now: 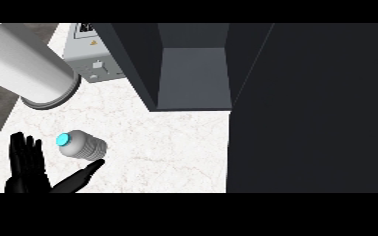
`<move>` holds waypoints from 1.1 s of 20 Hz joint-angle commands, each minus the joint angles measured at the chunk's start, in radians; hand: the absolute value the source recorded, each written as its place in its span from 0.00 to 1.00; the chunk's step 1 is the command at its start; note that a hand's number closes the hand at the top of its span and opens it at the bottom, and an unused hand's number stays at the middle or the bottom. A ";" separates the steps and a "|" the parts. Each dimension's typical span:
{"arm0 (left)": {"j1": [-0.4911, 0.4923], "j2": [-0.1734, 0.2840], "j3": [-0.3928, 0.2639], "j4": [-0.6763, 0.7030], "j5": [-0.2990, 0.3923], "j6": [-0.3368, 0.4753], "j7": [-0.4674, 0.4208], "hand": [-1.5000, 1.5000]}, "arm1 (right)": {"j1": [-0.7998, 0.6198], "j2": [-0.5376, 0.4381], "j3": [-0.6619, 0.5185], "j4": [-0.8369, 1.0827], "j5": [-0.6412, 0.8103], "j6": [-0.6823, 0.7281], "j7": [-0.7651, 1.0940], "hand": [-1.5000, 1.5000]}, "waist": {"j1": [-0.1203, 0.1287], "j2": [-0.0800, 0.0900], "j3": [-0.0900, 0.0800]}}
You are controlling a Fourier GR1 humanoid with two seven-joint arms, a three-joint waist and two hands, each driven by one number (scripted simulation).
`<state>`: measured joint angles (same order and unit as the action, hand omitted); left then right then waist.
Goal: Pick up the bottled water, place it into the cabinet and close the cabinet
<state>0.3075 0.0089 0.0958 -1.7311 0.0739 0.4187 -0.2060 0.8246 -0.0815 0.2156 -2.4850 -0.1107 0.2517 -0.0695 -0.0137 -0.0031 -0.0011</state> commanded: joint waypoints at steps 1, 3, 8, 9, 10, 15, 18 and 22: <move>-0.037 -0.008 0.029 0.196 0.086 -0.010 -0.171 0.00 | 0.050 -0.016 0.008 -0.119 -0.017 0.009 0.035 0.00 | 0.001 0.001 -0.001; -0.153 -0.009 0.113 0.334 0.101 -0.033 -0.198 0.00 | 0.021 -0.028 -0.037 -0.096 -0.065 0.012 0.026 0.00 | -0.002 0.004 -0.001; -0.182 0.029 0.206 0.487 0.173 -0.119 -0.329 0.00 | 0.131 -0.054 -0.052 -0.128 -0.104 0.062 -0.046 0.00 | -0.005 0.001 0.000; -0.182 0.014 0.187 0.481 0.142 -0.084 -0.327 0.00 | 0.186 -0.042 -0.001 -0.207 -0.056 0.041 -0.009 0.00 | -0.007 0.001 -0.001; -0.149 0.008 0.197 0.545 0.148 -0.123 -0.402 0.00 | 0.143 -0.045 -0.046 -0.123 -0.063 0.058 -0.070 0.00 | -0.003 0.001 0.000; -0.248 0.032 0.222 0.688 0.215 -0.237 -0.427 0.00 | 0.218 -0.042 0.014 -0.122 -0.030 0.084 -0.109 0.00 | -0.008 0.000 0.000; -0.299 0.049 0.218 0.805 0.233 -0.339 -0.466 0.00 | 0.190 -0.027 0.042 -0.116 -0.007 0.067 -0.104 0.00 | -0.009 0.002 -0.001; -0.408 0.068 0.265 0.996 0.255 -0.389 -0.556 0.00 | 0.176 -0.045 0.000 -0.121 -0.045 0.064 -0.075 0.00 | -0.008 0.005 -0.001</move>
<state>-0.0025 0.0524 0.3323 -0.8927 0.3075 0.0883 -0.7157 0.9803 -0.1081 0.2357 -2.4928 -0.0863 0.3123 -0.1979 -0.0187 0.0001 -0.0020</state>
